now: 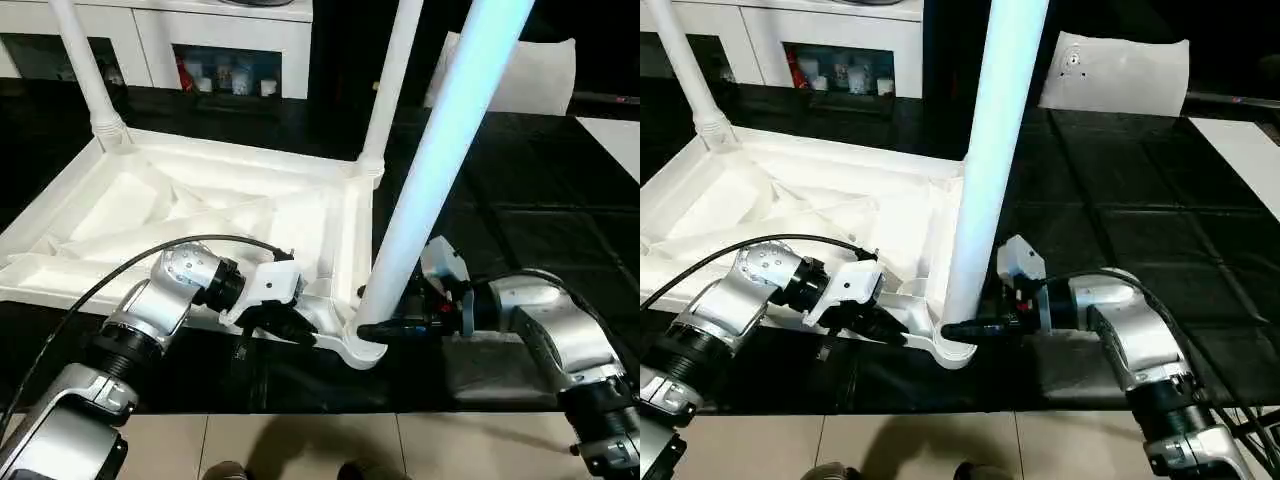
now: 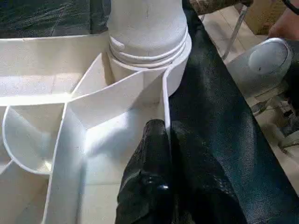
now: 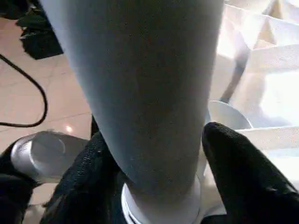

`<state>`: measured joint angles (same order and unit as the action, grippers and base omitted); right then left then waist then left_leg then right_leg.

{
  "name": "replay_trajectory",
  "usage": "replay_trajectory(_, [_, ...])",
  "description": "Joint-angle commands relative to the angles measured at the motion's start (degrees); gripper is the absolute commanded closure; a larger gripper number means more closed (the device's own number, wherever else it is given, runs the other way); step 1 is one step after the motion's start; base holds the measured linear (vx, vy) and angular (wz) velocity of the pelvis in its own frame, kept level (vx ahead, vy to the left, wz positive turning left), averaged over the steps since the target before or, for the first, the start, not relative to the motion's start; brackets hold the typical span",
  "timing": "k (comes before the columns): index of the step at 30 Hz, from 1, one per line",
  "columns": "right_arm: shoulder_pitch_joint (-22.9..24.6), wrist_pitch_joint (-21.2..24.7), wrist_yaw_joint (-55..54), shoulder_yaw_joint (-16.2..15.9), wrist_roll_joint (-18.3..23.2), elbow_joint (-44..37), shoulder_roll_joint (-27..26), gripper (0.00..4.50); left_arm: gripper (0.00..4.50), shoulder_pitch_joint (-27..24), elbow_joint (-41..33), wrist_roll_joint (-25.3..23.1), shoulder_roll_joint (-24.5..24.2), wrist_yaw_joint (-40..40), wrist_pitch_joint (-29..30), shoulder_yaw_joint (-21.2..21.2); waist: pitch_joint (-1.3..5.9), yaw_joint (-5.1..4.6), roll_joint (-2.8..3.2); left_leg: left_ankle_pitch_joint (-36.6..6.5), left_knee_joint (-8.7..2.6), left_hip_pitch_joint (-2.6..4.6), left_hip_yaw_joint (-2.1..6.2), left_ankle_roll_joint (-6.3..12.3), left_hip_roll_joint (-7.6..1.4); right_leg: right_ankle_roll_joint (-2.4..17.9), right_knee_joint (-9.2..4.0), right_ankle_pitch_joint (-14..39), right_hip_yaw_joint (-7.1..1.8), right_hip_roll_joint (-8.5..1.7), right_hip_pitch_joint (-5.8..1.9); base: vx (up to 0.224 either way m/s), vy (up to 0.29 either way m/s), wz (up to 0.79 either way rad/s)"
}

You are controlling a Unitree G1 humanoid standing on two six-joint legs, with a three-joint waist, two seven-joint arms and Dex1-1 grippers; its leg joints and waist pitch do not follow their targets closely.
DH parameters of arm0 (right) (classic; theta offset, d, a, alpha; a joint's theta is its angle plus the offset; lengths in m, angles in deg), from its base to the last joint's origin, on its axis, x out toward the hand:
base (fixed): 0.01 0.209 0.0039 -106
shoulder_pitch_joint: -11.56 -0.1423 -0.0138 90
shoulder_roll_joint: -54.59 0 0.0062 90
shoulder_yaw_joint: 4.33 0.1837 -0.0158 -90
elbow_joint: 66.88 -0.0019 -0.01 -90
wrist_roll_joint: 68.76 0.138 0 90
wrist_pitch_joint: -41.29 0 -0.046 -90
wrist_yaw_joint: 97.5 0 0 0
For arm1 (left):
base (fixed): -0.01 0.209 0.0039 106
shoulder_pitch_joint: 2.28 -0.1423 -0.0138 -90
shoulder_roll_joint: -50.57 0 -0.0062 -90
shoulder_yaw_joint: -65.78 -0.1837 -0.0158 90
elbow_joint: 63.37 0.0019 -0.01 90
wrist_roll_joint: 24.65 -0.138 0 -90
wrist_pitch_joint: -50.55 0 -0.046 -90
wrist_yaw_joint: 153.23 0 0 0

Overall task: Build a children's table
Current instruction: Rotate leg to tighten

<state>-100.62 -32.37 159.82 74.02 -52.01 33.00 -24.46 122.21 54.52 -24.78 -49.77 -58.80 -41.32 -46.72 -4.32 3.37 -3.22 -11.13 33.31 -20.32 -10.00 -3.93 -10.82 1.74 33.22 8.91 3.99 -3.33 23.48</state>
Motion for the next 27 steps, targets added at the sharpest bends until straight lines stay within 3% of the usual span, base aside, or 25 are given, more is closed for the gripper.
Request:
replay_trajectory(1, [-0.8, 0.7, 0.8, 0.0, 0.9, 0.5, 0.8, 1.95, 4.5, 0.9, -0.3, -0.4, 0.5, -3.7, -1.4, -3.1, 3.42, -0.17, 0.29, -8.2, -3.7, 0.44, 0.38, 3.85, -2.81, 11.9, -3.25, 14.9, -3.01, -4.77, -3.17, 0.0, 0.0, 0.0])
replay_trajectory(6, [-0.6, 2.0, 2.0, -0.5, 1.4, 0.1, 1.1, 2.42, 4.5, 1.0, 0.2, -0.3, 0.7, -4.0, -1.7, -3.2, 3.34, -0.05, 0.34, -8.8, -3.77, 0.52, 0.4, 3.54, -2.87, 11.7, -3.36, 15.9, -3.0, -4.77, -3.08, 0.0, 0.0, 0.0])
replay_trajectory(10, [-0.1, 3.5, 1.9, -0.4, 2.3, -0.8, 1.0, 2.51, 4.5, 0.8, 0.2, -0.1, 0.9, -3.9, -1.3, -3.1, 3.37, -0.04, 0.4, -8.8, -3.76, 0.51, 0.39, 3.39, -2.84, 11.6, -3.37, 15.6, -3.02, -4.71, -3.11, 0.0, 0.0, 0.0])
replay_trajectory(14, [1.2, 8.2, -0.9, 0.5, 4.5, -4.0, -0.1, 2.53, 4.5, 0.6, -1.1, 1.3, 2.5, -1.0, 3.6, -1.5, 3.36, 0.0, 0.41, -8.4, -3.83, 0.58, 0.38, 3.19, -2.89, 11.7, -3.34, 15.4, -3.05, -4.7, -3.16, 0.0, 0.0, 0.0])
replay_trajectory(17, [3.7, 9.7, -13.9, 0.6, 0.9, -7.0, -6.2, 2.53, 4.5, 0.6, -1.7, 0.2, 6.6, 8.8, 10.8, 0.2, 2.92, -0.22, 0.32, -10.8, -4.03, 0.69, 0.43, 2.11, -2.81, 10.4, -3.96, 20.1, -3.08, -4.8, -2.79, 0.0, 0.0, 0.0])
replay_trajectory(21, [3.7, 12.7, -25.8, 2.6, -0.6, -6.3, -13.5, 2.54, 4.5, 1.1, -1.4, -0.6, 10.3, 15.8, 14.1, 1.3, 2.42, -1.77, 0.02, -16.1, -4.27, 0.73, 1.25, -0.16, -2.29, 5.7, -5.46, 34.0, -2.46, -5.02, -2.36, 0.0, 0.0, 0.0])
replay_trajectory(23, [3.5, 14.0, -33.2, 3.7, -1.8, -5.6, -18.1, 2.54, 4.5, 2.0, -0.6, -1.5, 13.2, 21.6, 16.5, 2.4, 2.54, -2.43, 0.08, -16.7, -4.15, 0.54, 1.43, -0.44, -2.12, 4.1, -5.92, 36.3, -2.3, -5.13, -2.4, 0.0, 0.0, 0.0])
replay_trajectory(24, [3.2, 14.1, -40.4, 3.7, -4.3, -4.6, -22.4, 2.54, 4.5, 3.1, 0.4, -2.4, 16.8, 28.9, 19.2, 4.0, 2.68, -2.72, 0.24, -16.8, -4.12, 0.74, 1.51, -0.28, -2.13, 4.0, -6.03, 35.7, -2.33, -5.12, -2.21, 0.0, 0.0, 0.0])
replay_trajectory(25, [3.2, 14.1, -40.4, 3.7, -4.3, -4.6, -22.4, 2.54, 4.5, 3.1, 0.4, -2.4, 16.8, 28.9, 19.2, 4.0, 2.58, -3.16, 0.2, -16.7, -4.12, 0.62, 1.37, -0.46, -2.17, 4.3, -5.89, 34.8, -2.47, -4.91, -1.97, 0.0, 0.0, 0.0])
replay_trajectory(27, [2.5, 14.3, -49.0, 3.9, -7.2, -3.0, -27.2, 2.55, 4.5, 4.5, 0.8, -3.9, 20.4, 36.8, 22.7, 5.4, 2.65, -3.61, 0.31, -17.9, -4.08, 0.8, 1.54, -0.12, -2.03, 4.5, -6.02, 34.6, -2.33, -4.91, -1.9, 0.0, 0.0, 0.0])
